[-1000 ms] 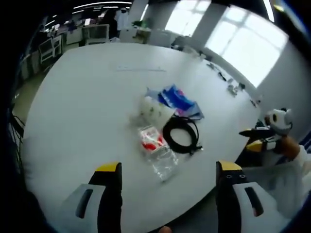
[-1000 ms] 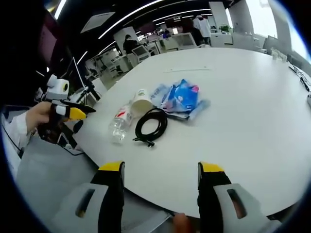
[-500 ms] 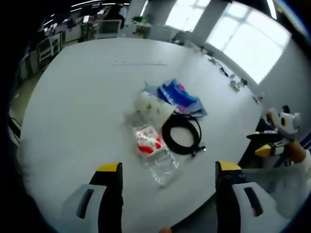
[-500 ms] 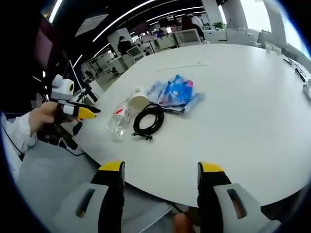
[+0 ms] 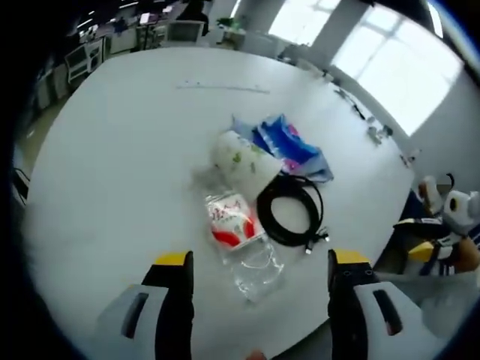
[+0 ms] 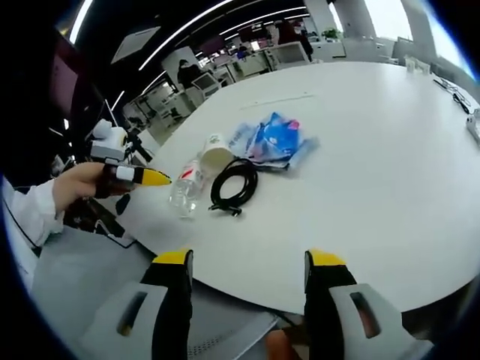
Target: Arrange the tabletop items into an orderly group along one side of the table until the central work area is clear of visible clutter.
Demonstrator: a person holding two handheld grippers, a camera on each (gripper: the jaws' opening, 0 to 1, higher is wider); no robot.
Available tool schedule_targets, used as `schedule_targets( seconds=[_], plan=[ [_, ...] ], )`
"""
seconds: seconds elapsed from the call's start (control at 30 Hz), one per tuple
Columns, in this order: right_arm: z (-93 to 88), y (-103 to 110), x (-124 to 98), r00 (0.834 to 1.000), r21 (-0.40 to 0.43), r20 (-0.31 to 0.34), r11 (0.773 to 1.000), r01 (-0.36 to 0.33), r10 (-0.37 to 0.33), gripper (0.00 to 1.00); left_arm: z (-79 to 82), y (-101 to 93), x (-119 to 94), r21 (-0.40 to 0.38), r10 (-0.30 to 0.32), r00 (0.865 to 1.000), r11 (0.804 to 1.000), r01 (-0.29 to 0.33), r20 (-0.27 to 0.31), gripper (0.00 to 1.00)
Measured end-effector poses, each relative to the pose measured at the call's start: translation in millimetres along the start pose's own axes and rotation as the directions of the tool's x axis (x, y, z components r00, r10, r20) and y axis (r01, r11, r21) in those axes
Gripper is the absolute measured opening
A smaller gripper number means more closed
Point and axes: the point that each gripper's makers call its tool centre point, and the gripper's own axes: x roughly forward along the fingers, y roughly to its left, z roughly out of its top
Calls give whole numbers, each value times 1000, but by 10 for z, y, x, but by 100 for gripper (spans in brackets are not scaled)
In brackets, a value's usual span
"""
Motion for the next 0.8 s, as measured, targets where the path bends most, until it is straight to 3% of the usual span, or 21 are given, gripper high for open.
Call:
schedule_targets(
  seconds=[0.53, 0.8],
  plan=[
    [-220, -116, -43, 1000, 31, -10, 999, 25, -25, 58, -63, 24, 213, -56, 13, 999, 998, -15, -39, 67],
    [-202, -109, -37, 999, 32, -8, 999, 34, -33, 58, -62, 24, 312, -65, 28, 998, 997, -31, -54, 69]
  ],
)
